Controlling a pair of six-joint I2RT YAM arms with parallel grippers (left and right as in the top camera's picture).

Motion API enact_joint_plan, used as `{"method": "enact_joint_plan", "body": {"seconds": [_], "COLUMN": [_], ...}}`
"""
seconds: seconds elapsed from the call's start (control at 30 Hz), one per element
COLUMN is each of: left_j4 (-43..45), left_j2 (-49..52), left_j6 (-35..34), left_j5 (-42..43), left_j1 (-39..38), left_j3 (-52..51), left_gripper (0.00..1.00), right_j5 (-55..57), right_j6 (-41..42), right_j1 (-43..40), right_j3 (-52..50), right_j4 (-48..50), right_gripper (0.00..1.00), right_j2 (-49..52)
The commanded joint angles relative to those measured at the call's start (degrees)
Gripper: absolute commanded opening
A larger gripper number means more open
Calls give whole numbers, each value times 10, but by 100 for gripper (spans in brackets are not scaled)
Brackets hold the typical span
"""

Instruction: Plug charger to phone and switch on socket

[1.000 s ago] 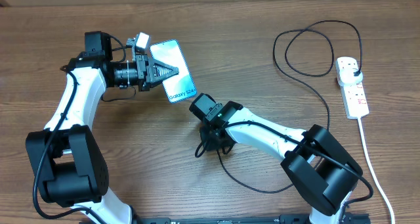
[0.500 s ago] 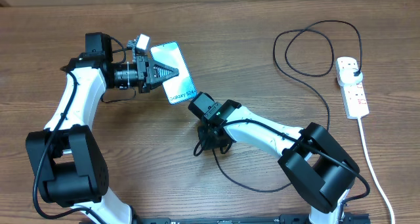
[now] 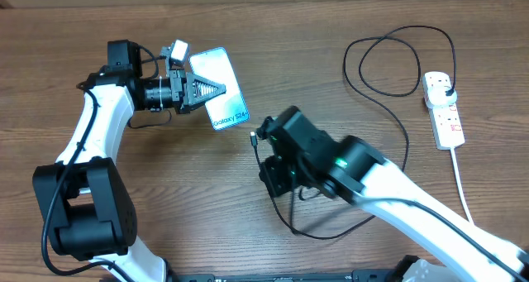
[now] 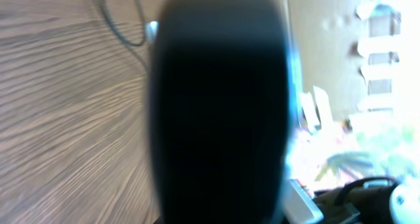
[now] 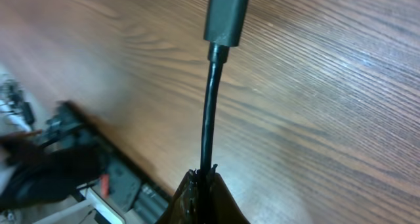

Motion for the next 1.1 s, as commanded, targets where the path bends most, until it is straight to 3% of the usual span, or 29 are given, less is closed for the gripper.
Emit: {"method": "enact_joint_plan", "body": {"seconds": [0.0, 0.13, 0.33, 0.57, 1.07], "left_j4": [25, 67, 168, 184, 181], "left_j2": [-8, -8, -8, -8, -8], "left_j6": [35, 21, -95, -149, -159], "left_j5": [72, 72, 73, 73, 73], "left_j1": [-31, -68, -102, -99, -98], "left_j3": [12, 12, 12, 12, 12], "left_gripper": [4, 4, 4, 4, 4], "right_j5": [-26, -26, -25, 36, 87], "right_j6": [-29, -32, -33, -28, 5], "right_j1": [6, 19, 32, 32, 31], "right_j3": [-10, -30, -54, -57, -57], "right_j4": [-4, 4, 31, 33, 44], "right_gripper": [4, 4, 4, 4, 4], "right_j2": [-59, -93, -88, -88, -56]}}
